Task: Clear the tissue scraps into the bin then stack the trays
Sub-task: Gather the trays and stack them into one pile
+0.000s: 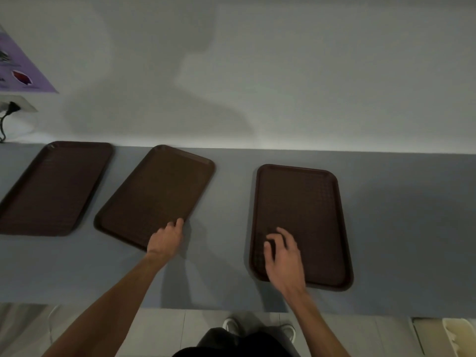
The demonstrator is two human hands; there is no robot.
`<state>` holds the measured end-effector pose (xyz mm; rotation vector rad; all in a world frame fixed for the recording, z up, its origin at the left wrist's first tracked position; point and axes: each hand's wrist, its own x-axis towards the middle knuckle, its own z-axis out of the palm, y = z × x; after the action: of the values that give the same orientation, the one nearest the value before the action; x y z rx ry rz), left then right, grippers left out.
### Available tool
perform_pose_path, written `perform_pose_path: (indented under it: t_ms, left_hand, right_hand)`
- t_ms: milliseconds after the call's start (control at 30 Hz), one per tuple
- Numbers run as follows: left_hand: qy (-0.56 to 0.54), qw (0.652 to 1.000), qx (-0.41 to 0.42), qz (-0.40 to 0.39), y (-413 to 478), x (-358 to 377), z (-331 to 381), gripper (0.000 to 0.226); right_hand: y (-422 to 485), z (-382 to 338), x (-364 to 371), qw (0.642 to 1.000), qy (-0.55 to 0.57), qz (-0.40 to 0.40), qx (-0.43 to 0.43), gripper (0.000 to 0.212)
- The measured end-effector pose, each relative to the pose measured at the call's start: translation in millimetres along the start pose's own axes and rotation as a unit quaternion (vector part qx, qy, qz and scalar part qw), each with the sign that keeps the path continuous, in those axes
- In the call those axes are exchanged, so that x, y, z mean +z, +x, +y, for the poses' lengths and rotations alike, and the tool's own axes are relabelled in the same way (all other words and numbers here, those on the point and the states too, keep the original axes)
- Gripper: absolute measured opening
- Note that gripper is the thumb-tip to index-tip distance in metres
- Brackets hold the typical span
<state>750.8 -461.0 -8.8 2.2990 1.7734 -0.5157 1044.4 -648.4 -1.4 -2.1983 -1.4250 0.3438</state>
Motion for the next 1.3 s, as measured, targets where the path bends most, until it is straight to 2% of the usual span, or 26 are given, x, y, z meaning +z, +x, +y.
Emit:
perform_pose_path:
  t_ms: [67,167,300,433,600,700,733,833,900,967,1033,1100,1200,1300]
  left_hand:
    - [0.031,0.998,0.047,-0.024,2,-6,3,0.059]
    - [0.024,0.997,0.078,-0.001,1,-11,12,0.055]
    - [-0.103,0.992,0.050,0.045,4,-17,27,0.051]
    - [-0.038,0.998,0.043,0.025,1,-32,36,0.043]
    - [-0.150,0.978,0.080,0.117,-28,-58,55,0.021]
    - [-0.223,0.958,0.085,0.158,-53,-71,78,0.025]
    - [-0.240,0.951,0.086,0.175,-62,-73,86,0.024]
    - [-0.314,0.920,0.129,0.194,-84,-73,111,0.017]
    - [-0.370,0.899,0.174,0.156,-98,-70,126,0.015]
    - [-0.383,0.889,0.217,0.123,-111,-69,137,0.013]
    - [-0.415,0.871,0.248,0.086,-121,-74,142,0.005]
    - [-0.459,0.852,0.245,0.059,-122,-78,140,0.013]
    - [-0.449,0.864,0.178,0.145,-107,-69,124,0.016]
    - [-0.405,0.889,0.063,0.203,-85,-54,106,0.028]
  right_hand:
    - [2,-9,3,1.000,0.024,-0.011,0.000,0.024]
    - [5,-17,4,0.999,0.038,-0.025,0.003,0.021]
    - [9,-15,4,0.996,0.055,-0.062,0.025,0.018]
    - [11,-12,2,0.990,0.081,-0.094,0.060,0.019]
    - [21,-19,-6,0.974,0.172,-0.112,0.098,0.015]
    - [32,-39,-18,0.937,0.285,-0.143,0.143,0.016]
    - [36,-48,-24,0.912,0.338,-0.162,0.168,0.019]
    - [48,-71,-36,0.803,0.494,-0.229,0.243,0.031]
    - [57,-81,-35,0.777,0.528,-0.244,0.241,0.037]
    - [63,-81,-27,0.782,0.531,-0.226,0.235,0.046]
    - [68,-72,-16,0.807,0.505,-0.181,0.247,0.039]
    - [66,-61,-13,0.830,0.469,-0.154,0.260,0.032]
    - [51,-48,-21,0.855,0.437,-0.127,0.247,0.031]
    - [32,-37,-42,0.874,0.426,-0.109,0.209,0.033]
